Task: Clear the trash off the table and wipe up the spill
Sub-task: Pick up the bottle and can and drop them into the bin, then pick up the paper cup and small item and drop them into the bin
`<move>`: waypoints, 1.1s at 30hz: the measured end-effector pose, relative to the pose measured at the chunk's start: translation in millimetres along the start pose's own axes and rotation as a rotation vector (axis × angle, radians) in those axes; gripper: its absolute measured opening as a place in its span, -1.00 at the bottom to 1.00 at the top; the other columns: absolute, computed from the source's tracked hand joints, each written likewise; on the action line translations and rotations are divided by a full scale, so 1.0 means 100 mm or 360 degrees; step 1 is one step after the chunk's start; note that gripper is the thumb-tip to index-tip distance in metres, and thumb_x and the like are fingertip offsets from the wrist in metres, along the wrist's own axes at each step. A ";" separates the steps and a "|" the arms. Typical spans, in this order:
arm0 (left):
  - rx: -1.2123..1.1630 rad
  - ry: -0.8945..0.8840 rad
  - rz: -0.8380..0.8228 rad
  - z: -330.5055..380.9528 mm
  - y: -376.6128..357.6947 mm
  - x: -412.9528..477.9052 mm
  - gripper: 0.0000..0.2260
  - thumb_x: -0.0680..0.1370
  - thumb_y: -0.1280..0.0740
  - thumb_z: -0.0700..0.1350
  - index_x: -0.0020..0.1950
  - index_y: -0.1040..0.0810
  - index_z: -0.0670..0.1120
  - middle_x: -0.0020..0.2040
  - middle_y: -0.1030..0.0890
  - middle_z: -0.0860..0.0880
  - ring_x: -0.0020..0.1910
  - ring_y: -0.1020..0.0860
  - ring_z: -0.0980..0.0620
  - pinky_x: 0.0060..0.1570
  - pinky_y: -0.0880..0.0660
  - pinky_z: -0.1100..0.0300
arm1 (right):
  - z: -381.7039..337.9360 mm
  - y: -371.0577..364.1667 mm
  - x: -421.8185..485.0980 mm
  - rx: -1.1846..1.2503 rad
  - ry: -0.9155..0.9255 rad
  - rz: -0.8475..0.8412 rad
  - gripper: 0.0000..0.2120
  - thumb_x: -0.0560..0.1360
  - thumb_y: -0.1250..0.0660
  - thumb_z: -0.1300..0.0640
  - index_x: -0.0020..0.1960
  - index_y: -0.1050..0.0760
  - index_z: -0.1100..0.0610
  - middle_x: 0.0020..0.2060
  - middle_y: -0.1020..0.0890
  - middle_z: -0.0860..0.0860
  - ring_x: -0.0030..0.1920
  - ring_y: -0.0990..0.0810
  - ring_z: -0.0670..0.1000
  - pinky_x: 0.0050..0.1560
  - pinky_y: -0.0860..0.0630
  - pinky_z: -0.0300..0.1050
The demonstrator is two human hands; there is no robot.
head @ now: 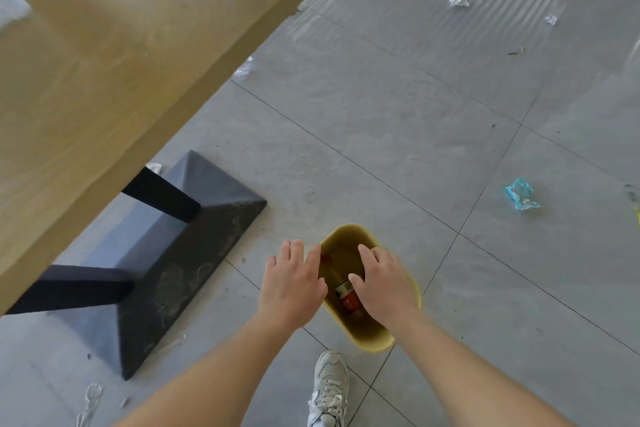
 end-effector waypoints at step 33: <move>-0.0010 0.0734 0.0709 -2.30 3.29 -3.10 -0.35 0.52 -0.19 0.20 0.55 -0.12 0.00 0.50 -0.25 -0.18 0.51 -0.13 -0.21 0.37 -0.28 -0.15 | -4.40 2.27 -1.72 -0.0294 0.1288 0.0253 -0.37 0.56 -0.25 -0.17 0.53 -0.20 0.08 0.35 -0.41 0.07 0.32 -0.32 0.13 0.31 -0.38 -0.01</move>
Point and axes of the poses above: each hand's wrist, its own x-axis towards the middle knuckle, its own y-axis out of the back of the hand, z = x × y, the point moved 7 cm from there along x, towards the middle knuckle
